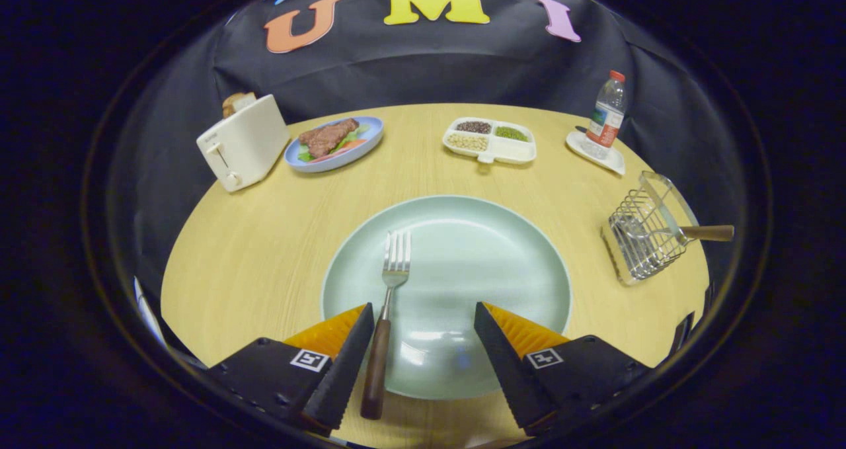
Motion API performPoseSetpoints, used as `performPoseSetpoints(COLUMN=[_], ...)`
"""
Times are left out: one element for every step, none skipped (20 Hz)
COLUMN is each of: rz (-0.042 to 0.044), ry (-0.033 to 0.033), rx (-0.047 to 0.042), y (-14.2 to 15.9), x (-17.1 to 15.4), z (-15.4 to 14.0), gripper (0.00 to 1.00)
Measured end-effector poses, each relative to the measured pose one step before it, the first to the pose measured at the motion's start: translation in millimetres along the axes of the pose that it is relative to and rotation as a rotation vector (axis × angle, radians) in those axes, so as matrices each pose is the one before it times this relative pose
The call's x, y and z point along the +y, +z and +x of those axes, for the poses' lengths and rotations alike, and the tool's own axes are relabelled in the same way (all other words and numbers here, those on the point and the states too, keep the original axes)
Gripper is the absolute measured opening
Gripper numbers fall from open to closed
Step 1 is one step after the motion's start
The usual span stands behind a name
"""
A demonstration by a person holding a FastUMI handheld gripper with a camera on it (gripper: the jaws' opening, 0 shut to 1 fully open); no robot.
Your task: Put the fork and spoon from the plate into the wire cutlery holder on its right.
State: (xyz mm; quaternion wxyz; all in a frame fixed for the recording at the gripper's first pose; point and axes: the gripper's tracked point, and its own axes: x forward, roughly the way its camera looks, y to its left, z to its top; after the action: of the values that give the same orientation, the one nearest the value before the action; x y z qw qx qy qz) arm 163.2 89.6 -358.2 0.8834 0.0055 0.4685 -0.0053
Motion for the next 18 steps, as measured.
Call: performPoseSetpoints(rz=[-0.00791,-0.00940,-0.00733,-0.00601,-0.00425,-0.00268,0.00237,0.00578,0.00365,0.00160,-0.00318,-0.00026,-0.00155,-0.00344,0.00192,0.01050,0.01051,0.00780], ry=[-0.00103,-0.01409,0.01612,0.02123,0.00192,0.00004,0.00235,0.01753,0.00355,0.00283,0.00441,-0.00379,-0.01247,-0.00757,0.00153,0.00476,0.00203,0.00140], rx=[0.01769,0.00069,0.00386,0.01021,0.00951,0.00561,0.00094,0.01063,-0.00008,-0.00422,-0.00164,-0.00246,0.00695,0.00154,-0.00287,-0.00991,-0.01254,-0.01300], y=[-2.61,-0.13,1.45,-2.14,-1.68,-0.54,0.19,0.79,-2.77,1.76,0.32,-3.44,3.35,-0.01,0.31,2.57,2.80,3.64], x=[2.03,0.37,6.34,7.26,3.15,-0.39,0.97,4.08,-1.76,0.20,0.70,-1.27,-2.09,-1.85,-0.72,-1.68,-3.33,-3.18], z=[2.00,0.45,0.06,0.43,-0.43,-0.28,-0.84,-0.16,5.24,-4.00,2.09,-3.11,0.47,-1.60,-3.48,-4.46,-5.61,-6.42], gripper=[0.88,0.83,0.81,0.78,0.68,0.59,0.54,0.40,0.26,0.12,0.14,0.14,0.03,0.03,0.03,0.03,0.03,0.03])
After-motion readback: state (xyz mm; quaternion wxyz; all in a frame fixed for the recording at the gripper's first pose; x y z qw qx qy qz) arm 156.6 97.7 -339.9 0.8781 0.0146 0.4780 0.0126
